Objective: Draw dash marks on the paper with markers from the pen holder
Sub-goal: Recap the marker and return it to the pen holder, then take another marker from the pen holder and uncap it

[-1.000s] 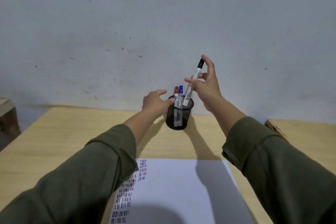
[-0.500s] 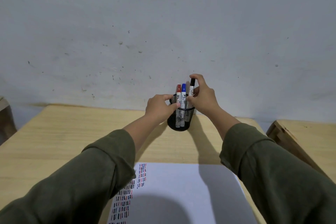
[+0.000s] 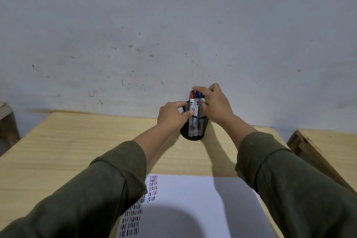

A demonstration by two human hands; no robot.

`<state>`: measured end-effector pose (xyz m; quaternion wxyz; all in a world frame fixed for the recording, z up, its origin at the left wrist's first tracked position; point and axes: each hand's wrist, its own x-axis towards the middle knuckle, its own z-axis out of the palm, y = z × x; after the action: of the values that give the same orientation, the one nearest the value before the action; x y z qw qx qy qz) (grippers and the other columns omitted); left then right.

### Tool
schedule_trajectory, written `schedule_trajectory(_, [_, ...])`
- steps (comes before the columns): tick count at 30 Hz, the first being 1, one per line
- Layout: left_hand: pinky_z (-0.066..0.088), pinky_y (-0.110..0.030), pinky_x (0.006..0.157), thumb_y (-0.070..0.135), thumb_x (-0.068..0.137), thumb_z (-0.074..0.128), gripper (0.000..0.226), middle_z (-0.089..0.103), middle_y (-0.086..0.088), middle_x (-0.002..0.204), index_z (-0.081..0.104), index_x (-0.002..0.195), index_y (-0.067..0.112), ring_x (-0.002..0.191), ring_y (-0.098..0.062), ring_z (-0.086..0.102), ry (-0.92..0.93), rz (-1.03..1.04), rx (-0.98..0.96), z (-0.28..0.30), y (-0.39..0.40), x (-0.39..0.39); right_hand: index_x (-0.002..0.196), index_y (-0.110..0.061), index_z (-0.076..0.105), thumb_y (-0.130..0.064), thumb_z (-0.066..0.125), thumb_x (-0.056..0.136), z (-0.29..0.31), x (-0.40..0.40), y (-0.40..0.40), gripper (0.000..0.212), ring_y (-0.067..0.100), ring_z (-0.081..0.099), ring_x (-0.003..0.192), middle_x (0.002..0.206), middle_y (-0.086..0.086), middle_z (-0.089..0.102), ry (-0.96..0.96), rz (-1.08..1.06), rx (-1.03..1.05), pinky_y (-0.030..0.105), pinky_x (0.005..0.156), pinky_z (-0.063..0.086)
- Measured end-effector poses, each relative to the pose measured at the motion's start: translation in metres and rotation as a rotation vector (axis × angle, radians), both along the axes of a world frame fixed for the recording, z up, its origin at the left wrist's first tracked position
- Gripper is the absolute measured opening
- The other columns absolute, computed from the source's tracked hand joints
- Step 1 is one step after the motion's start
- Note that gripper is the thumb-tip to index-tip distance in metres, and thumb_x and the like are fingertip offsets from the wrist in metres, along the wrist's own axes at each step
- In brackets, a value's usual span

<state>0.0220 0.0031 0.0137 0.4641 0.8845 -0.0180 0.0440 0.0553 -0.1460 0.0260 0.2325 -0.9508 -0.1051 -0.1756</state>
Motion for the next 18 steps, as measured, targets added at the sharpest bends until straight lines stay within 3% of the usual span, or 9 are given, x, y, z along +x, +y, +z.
schedule_trajectory(4, [0.038, -0.028, 0.101, 0.035, 0.084, 0.067, 0.05, 0.059, 0.0, 0.136, 0.057, 0.131, 0.023, 0.132, -0.02, 0.047, -0.001, 0.004, 0.014, 0.0007, 0.0004, 0.0001, 0.134, -0.027, 0.05, -0.012, 0.049, 0.091, 0.0016, 0.0049, 0.0021, 0.046, 0.021, 0.048, 0.098, 0.114, 0.01, 0.04, 0.055, -0.003, -0.051, 0.031, 0.075, 0.042])
schedule_trajectory(8, [0.039, -0.028, 0.1, 0.035, 0.083, 0.068, 0.05, 0.059, -0.002, 0.135, 0.058, 0.13, 0.023, 0.131, -0.02, 0.048, -0.004, 0.008, 0.006, 0.0, 0.0011, 0.0, 0.117, -0.022, 0.063, -0.019, 0.056, 0.091, 0.0051, 0.004, 0.0026, 0.027, 0.017, 0.046, 0.094, 0.104, 0.001, 0.036, 0.059, 0.019, -0.016, 0.03, 0.077, 0.043])
schedule_trajectory(13, [0.039, -0.027, 0.097, 0.034, 0.084, 0.067, 0.049, 0.059, -0.002, 0.136, 0.058, 0.131, 0.023, 0.13, -0.019, 0.049, 0.003, 0.006, -0.001, 0.001, 0.0015, -0.0001, 0.135, -0.029, 0.046, -0.016, 0.055, 0.091, 0.0028, 0.0013, 0.0021, 0.047, 0.019, 0.047, 0.096, 0.114, 0.008, 0.042, 0.072, 0.05, -0.008, 0.028, 0.076, 0.039])
schedule_trajectory(18, [0.04, -0.028, 0.098, 0.035, 0.083, 0.067, 0.05, 0.058, -0.001, 0.136, 0.057, 0.131, 0.023, 0.131, -0.02, 0.048, 0.005, 0.014, -0.002, 0.0008, 0.0008, -0.0002, 0.133, -0.026, 0.05, -0.022, 0.054, 0.093, 0.0094, 0.0087, 0.0037, 0.041, 0.021, 0.047, 0.099, 0.118, 0.009, 0.041, 0.127, 0.012, -0.039, 0.031, 0.08, 0.042])
